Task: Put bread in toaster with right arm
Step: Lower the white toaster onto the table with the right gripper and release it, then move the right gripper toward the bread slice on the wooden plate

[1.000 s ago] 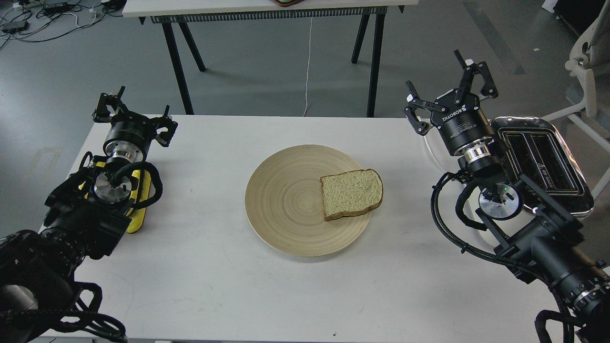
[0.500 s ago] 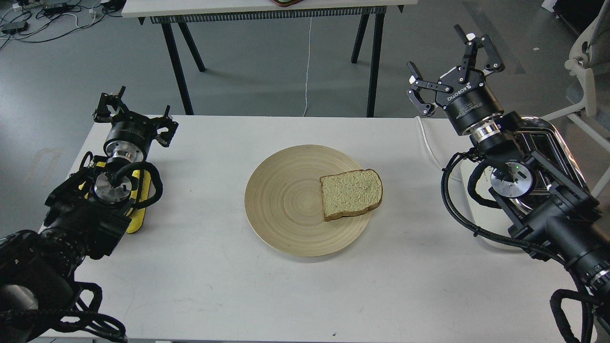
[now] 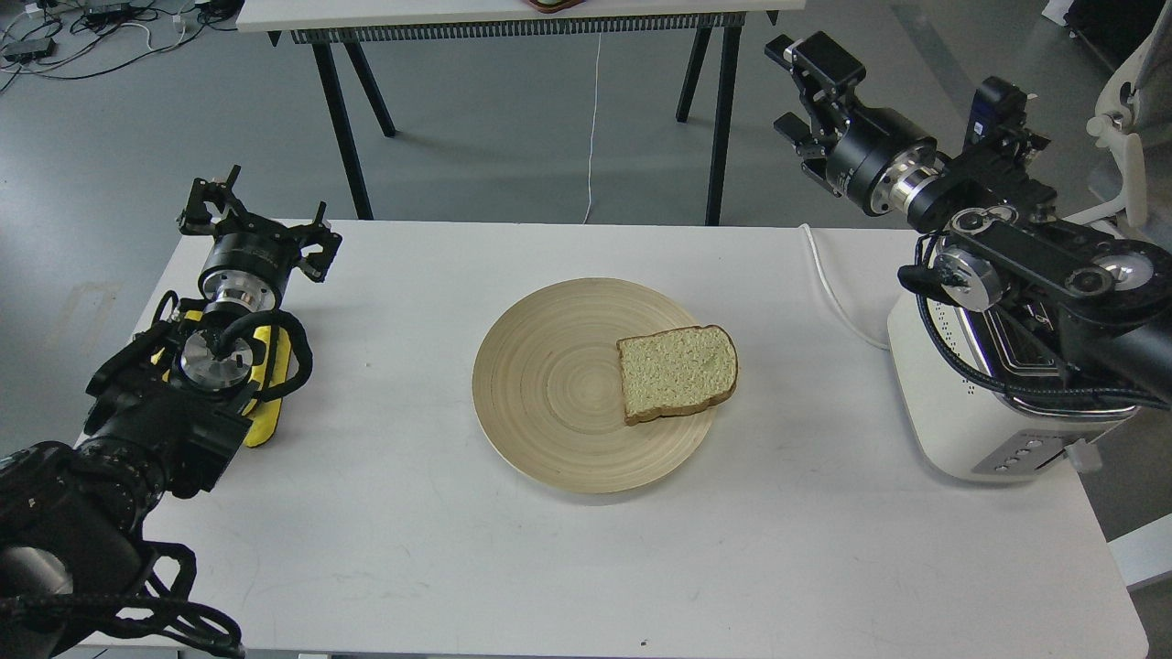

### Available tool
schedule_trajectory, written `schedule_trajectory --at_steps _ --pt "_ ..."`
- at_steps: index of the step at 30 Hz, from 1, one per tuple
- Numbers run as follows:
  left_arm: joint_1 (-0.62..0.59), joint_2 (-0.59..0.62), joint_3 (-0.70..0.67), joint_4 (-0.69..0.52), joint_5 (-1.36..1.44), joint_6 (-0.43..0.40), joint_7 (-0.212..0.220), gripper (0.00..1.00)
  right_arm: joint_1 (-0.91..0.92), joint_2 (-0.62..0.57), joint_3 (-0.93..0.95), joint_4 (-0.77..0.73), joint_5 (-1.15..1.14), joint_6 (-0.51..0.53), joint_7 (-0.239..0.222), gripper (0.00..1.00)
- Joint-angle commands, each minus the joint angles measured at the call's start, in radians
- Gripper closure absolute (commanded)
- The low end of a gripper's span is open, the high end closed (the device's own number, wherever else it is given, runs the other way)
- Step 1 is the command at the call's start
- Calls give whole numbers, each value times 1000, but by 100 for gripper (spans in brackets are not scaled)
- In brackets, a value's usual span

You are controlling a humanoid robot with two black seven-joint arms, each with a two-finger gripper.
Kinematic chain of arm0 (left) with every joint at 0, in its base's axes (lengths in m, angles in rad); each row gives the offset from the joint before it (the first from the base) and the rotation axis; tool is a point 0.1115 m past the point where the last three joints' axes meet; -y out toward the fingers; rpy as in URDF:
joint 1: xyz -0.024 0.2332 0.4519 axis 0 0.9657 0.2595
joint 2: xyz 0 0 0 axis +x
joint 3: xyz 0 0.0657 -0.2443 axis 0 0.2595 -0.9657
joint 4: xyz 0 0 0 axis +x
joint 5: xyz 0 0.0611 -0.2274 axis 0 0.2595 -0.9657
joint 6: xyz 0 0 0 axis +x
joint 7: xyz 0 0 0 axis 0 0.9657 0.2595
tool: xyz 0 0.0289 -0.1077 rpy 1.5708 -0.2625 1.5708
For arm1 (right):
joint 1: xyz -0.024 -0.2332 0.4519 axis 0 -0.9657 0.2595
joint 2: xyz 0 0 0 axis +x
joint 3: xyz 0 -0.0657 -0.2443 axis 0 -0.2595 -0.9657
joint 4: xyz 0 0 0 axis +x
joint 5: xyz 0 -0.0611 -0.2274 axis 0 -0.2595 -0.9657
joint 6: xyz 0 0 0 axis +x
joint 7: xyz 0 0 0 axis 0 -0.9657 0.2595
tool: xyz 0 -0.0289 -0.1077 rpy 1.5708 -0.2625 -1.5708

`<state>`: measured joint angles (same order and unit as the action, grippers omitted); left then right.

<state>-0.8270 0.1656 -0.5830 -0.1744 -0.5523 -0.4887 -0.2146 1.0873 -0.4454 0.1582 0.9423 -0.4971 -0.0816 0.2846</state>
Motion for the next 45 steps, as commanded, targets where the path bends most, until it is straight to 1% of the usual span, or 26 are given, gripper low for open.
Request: schedule_trajectory --at_steps 1,6,11,15,19,27,29,32,35,39,41,45 --pt "0 0 0 0 0 0 1 0 8 -16 -127 61 75 -35 -16 1" --pt "0 0 -1 0 0 0 1 0 37 -41 -299 92 124 -78 -21 1" --pt "0 0 0 0 0 0 1 0 37 -68 -374 108 123 -83 -24 1" --pt "0 0 -1 0 0 0 1 0 33 -67 -454 118 118 -79 -41 1" --pt "0 0 -1 0 0 0 0 0 5 -56 -467 118 120 -81 -39 1" --pt "0 0 0 0 0 0 0 0 -49 7 -467 112 114 -101 -42 2" --pt "0 0 -1 0 0 0 1 0 -58 20 -470 112 112 -113 -47 2" --pt "0 0 0 0 0 0 1 0 -70 33 -470 112 111 -124 -67 3" --pt "0 0 0 0 0 0 0 0 -79 39 -470 112 106 -133 -71 9" --pt "0 0 0 0 0 0 1 0 -83 43 -473 112 103 -133 -71 24" --pt "0 0 0 1 0 0 1 0 -90 43 -474 112 103 -132 -74 30" --pt "0 0 0 0 0 0 0 0 -93 43 -494 110 85 -132 -76 35"
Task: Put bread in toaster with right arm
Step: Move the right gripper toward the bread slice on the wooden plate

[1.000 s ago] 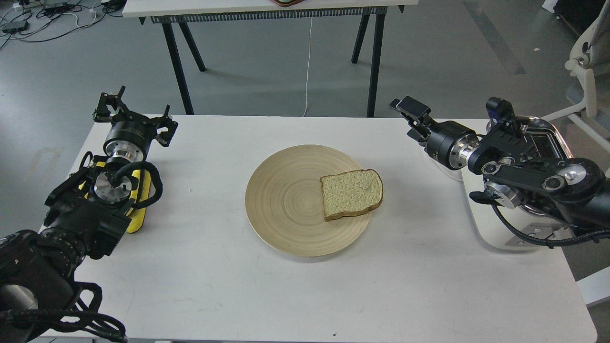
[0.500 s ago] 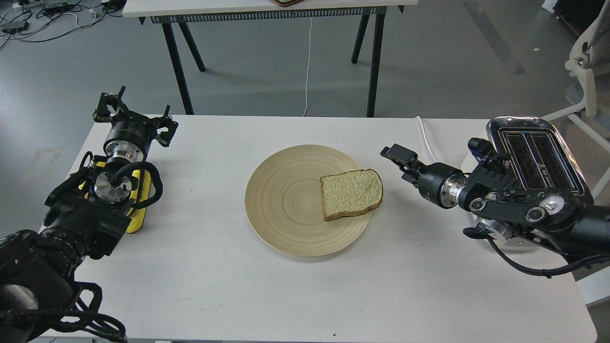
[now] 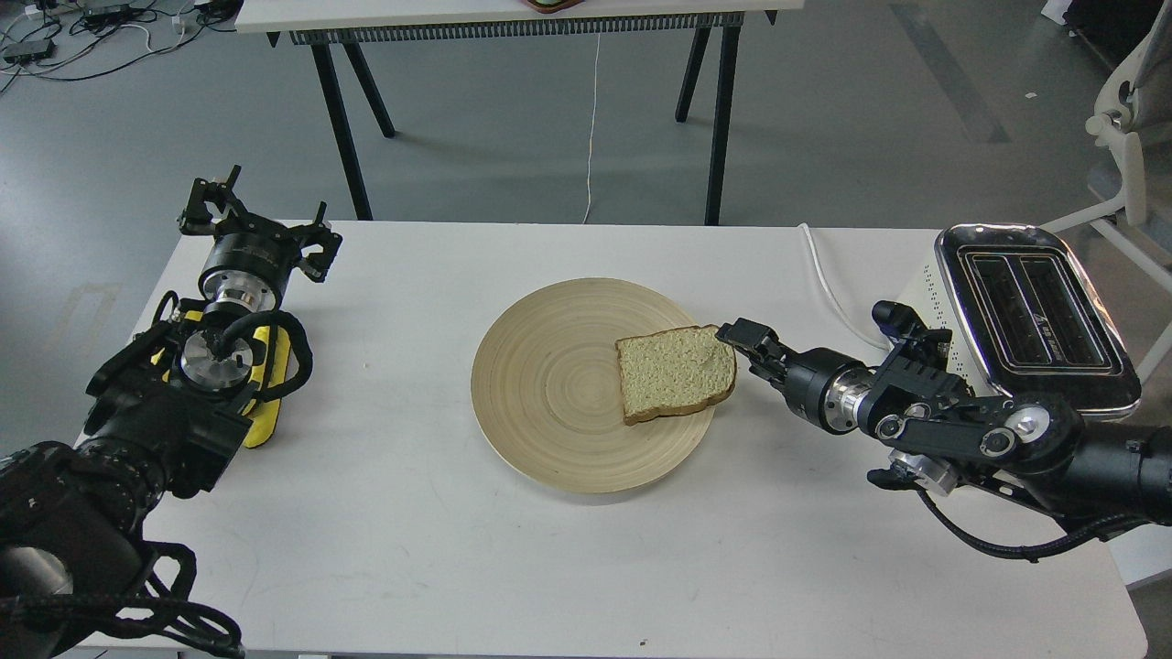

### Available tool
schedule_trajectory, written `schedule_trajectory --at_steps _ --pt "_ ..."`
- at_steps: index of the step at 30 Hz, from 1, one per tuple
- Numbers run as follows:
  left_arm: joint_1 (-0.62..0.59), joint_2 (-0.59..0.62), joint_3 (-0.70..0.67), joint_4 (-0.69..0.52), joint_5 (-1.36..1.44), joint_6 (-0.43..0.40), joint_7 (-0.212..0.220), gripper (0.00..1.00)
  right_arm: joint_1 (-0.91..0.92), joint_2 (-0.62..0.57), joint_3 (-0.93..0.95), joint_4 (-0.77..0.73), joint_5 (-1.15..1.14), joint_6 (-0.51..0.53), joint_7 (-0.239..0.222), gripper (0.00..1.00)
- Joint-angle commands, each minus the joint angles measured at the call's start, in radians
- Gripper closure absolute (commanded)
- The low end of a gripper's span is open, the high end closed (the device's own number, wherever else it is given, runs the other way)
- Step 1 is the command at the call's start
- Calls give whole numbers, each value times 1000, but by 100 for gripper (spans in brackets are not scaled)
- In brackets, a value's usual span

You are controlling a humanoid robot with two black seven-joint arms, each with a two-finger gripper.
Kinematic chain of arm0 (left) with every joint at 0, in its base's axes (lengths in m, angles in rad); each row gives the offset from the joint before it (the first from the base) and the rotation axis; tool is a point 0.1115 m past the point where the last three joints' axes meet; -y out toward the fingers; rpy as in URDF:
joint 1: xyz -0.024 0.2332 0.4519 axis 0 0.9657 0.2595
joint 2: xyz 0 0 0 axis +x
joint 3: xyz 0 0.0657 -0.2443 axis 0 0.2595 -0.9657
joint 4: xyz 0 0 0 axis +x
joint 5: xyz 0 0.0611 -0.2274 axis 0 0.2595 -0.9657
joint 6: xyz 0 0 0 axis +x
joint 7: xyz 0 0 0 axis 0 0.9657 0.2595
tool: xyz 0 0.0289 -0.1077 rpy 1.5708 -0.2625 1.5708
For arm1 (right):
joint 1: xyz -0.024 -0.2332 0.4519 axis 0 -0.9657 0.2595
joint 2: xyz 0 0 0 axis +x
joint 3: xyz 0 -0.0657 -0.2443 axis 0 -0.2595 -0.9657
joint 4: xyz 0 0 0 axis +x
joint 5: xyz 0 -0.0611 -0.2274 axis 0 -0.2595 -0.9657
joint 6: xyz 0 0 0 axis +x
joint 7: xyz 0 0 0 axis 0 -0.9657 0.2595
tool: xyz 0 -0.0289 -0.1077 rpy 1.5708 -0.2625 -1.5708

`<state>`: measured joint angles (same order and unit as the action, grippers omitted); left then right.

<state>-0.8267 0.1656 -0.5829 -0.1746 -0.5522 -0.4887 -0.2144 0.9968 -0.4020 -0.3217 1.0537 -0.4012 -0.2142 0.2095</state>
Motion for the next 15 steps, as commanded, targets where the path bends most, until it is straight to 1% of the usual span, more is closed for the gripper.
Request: schedule_trajectory --at_steps 1,8,15 --pt "0 0 0 0 0 0 0 0 -3 2 -19 -1 -13 0 -1 35" --pt "0 0 0 0 0 0 1 0 -10 12 -19 -8 -15 -1 -1 36" --pt "0 0 0 0 0 0 1 0 -14 18 -19 -11 -15 -1 1 43"
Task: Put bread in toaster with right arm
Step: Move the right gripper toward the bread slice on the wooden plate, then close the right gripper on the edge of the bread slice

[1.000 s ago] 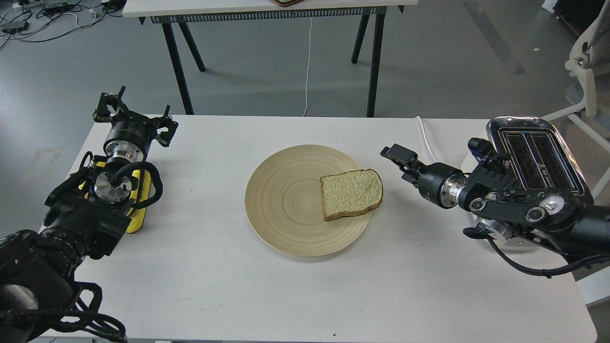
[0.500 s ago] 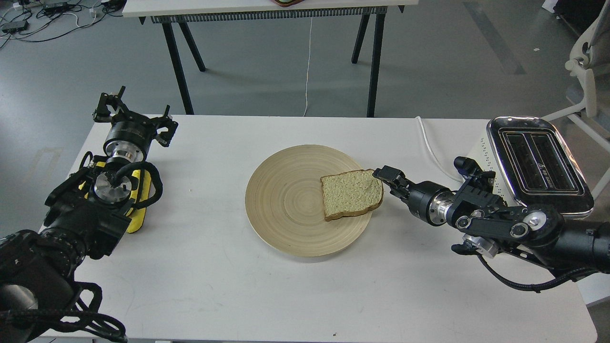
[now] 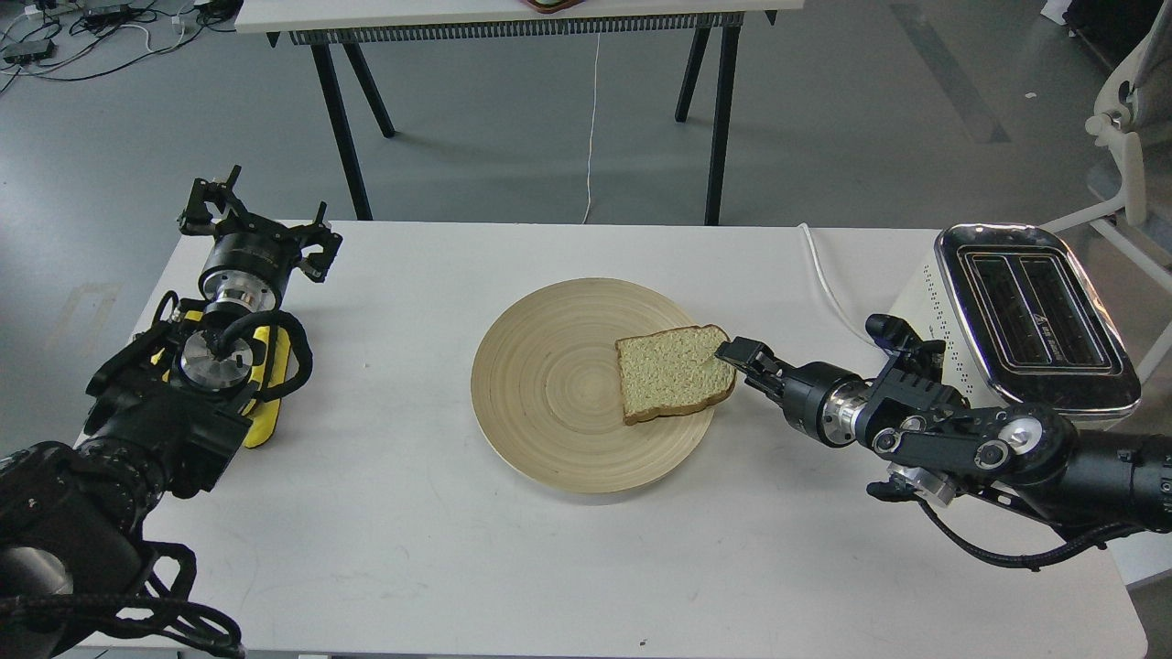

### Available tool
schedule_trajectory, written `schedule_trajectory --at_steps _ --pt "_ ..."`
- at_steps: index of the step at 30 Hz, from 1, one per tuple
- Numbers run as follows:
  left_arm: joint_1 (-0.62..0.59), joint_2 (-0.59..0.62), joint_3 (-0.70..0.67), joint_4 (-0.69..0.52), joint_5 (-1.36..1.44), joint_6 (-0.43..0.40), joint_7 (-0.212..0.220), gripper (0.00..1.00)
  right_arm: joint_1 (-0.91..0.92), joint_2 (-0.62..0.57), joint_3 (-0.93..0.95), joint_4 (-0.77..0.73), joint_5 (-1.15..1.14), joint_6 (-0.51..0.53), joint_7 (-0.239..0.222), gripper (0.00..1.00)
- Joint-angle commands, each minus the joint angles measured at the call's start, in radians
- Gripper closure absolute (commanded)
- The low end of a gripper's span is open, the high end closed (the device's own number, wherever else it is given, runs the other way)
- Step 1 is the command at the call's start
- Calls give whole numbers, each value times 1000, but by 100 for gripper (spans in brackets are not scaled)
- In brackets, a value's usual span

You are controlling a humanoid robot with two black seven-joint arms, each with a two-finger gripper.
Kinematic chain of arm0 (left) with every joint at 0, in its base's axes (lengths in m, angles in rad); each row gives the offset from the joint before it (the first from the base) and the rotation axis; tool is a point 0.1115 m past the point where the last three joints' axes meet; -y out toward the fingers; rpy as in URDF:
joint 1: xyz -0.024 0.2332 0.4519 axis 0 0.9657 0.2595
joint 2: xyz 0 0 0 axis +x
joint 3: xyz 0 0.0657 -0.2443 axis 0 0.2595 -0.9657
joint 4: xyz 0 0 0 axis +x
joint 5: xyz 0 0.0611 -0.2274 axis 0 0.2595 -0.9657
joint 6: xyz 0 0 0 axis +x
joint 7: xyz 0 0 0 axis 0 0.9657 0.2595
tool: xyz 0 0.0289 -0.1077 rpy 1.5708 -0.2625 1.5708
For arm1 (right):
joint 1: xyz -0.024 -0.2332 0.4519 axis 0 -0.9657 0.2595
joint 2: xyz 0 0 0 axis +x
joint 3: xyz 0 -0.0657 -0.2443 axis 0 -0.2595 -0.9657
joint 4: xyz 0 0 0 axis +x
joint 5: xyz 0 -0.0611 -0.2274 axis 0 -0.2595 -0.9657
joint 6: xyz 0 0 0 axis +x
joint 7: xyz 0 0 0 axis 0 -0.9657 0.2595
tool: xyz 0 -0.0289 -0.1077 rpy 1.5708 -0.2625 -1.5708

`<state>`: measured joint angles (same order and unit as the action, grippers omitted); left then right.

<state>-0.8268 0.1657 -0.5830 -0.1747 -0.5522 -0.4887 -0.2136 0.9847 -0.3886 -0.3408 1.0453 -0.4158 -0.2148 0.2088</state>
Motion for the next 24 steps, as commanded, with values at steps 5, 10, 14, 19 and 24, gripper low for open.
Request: schedule_trajectory --at_steps 5,10,14,19,24 --pt "0 0 0 0 0 0 0 0 -12 27 5 -39 3 -2 1 48" --pt "0 0 0 0 0 0 0 0 -18 36 9 -45 5 0 3 57" --pt "0 0 0 0 0 0 -1 0 -20 36 11 -45 5 0 6 63" --pt "0 0 -1 0 0 0 0 0 -18 36 14 -44 5 0 8 72" --pt "0 0 0 0 0 0 0 0 -18 34 14 -44 5 0 9 87"
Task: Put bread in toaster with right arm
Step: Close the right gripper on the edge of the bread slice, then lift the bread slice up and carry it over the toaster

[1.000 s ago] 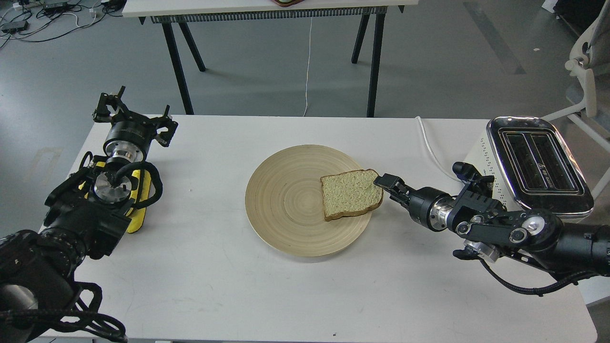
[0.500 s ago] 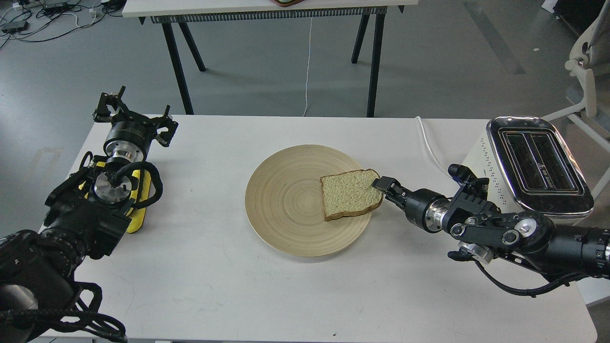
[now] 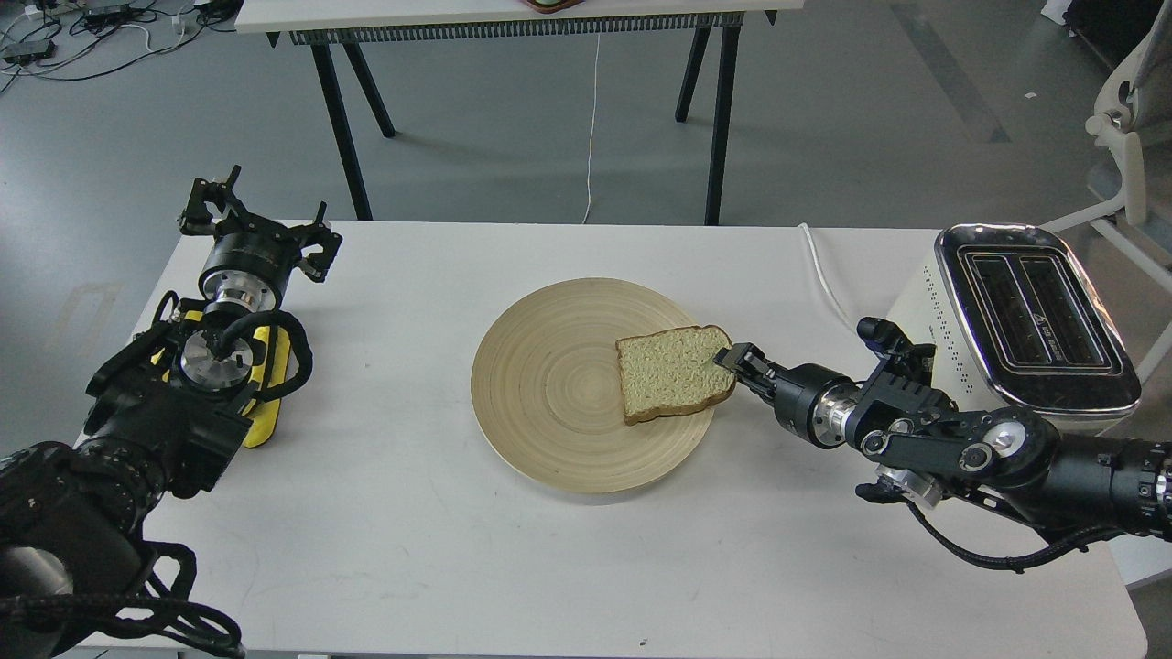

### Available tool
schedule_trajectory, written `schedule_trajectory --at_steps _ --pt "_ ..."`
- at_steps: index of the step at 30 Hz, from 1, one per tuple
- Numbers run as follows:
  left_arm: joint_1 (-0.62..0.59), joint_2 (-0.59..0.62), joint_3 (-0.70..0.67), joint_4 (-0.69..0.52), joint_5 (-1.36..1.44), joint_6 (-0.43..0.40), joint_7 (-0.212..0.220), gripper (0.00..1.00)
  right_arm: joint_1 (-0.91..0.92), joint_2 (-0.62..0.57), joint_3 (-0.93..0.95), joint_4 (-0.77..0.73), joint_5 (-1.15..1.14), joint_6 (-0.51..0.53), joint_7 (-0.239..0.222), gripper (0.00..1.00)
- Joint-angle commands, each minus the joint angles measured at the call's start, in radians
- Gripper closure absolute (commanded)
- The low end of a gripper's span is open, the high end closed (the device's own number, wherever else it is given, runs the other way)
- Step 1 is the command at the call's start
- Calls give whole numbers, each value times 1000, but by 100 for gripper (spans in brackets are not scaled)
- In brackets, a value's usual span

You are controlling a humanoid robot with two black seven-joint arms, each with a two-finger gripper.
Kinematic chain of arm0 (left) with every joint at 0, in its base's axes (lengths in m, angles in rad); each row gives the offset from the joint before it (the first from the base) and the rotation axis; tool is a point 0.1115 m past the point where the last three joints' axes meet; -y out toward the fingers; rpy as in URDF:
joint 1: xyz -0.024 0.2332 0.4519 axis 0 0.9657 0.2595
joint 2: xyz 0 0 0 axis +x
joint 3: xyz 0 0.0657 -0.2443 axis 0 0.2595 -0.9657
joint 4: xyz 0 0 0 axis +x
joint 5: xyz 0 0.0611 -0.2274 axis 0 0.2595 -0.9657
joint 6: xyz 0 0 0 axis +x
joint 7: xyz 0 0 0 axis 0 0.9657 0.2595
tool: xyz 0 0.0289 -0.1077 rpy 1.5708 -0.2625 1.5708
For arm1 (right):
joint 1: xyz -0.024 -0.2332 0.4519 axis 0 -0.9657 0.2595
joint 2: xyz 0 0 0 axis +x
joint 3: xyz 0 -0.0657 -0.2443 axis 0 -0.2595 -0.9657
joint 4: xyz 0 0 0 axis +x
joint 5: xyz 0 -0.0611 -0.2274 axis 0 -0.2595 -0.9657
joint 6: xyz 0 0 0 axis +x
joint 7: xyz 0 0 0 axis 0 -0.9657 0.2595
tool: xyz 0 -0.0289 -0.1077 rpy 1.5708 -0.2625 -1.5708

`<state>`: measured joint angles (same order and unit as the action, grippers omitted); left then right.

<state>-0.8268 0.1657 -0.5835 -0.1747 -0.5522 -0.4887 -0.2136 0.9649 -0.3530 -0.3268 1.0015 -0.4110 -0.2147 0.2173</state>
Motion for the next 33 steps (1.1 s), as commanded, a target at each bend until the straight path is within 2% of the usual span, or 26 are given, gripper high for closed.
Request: schedule_trajectory --at_steps 1,4,9,14,20,28,31,33 --pt "0 0 -1 0 0 0 0 0 2 -1 2 2 0 -2 1 91" --pt "0 0 1 0 0 0 -1 0 8 0 6 5 1 -2 1 100" --pt "0 0 1 0 0 0 0 0 18 -9 28 12 5 -15 5 100" --pt "0 0 1 0 0 0 0 0 24 -37 170 12 3 -17 11 100" --pt "0 0 1 0 1 0 0 0 171 -112 261 15 3 -11 11 100" --pt "0 0 1 0 0 0 -1 0 440 -322 239 57 -3 -5 11 100" --pt "0 0 1 0 0 0 -1 0 540 -414 146 58 -31 -2 19 100" --pt "0 0 -1 0 0 0 -1 0 615 -457 48 57 -66 -2 49 100"
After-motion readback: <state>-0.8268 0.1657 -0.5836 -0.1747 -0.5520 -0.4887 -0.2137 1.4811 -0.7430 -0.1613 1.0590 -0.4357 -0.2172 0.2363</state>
